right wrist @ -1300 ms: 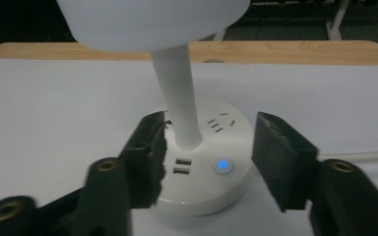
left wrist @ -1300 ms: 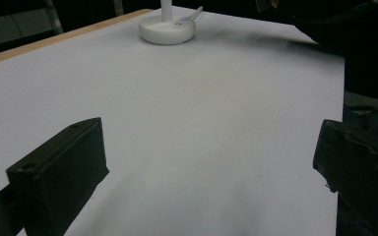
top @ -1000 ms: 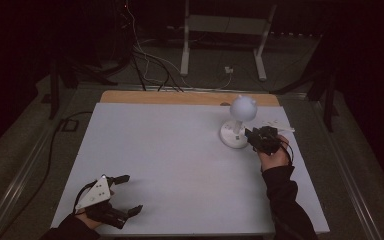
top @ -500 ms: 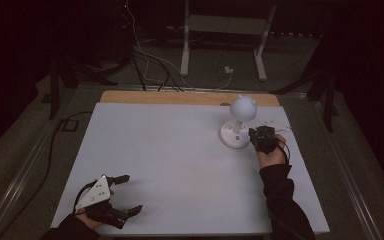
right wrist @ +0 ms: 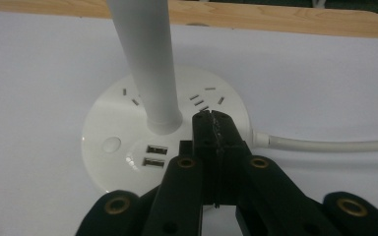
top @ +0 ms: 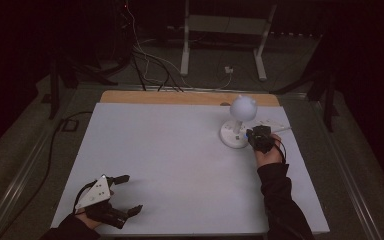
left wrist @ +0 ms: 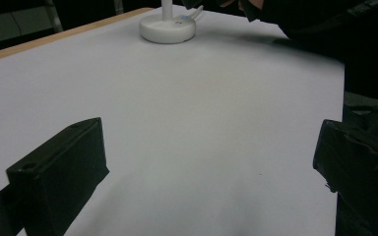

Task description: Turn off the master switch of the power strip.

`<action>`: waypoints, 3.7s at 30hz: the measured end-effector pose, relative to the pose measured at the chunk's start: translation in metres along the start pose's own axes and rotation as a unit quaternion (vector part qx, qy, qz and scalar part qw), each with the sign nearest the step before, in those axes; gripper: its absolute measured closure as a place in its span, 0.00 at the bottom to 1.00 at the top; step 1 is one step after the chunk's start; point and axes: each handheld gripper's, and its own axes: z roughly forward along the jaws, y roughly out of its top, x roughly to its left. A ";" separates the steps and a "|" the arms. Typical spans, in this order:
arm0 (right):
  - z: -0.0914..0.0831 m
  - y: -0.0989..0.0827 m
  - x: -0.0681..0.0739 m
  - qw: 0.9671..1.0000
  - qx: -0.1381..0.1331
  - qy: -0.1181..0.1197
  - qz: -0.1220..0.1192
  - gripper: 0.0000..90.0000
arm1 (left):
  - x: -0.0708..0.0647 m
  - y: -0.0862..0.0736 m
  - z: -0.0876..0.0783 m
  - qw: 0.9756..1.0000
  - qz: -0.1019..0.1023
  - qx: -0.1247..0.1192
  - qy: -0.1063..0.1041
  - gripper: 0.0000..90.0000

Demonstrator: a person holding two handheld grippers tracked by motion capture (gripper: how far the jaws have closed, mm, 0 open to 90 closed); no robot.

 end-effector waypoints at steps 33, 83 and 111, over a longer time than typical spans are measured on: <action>0.017 -0.011 0.004 0.999 -0.002 -0.022 -0.026 1.00 | 0.000 0.000 0.000 1.000 0.001 0.002 -0.001 0.00; 0.006 -0.006 0.016 0.996 -0.057 -0.050 -0.041 1.00 | 0.000 0.000 0.000 1.000 0.000 -0.001 0.000 0.00; -0.018 -0.005 0.009 0.997 -0.061 -0.018 -0.035 0.86 | -0.001 0.000 -0.001 1.000 -0.001 -0.002 0.000 0.00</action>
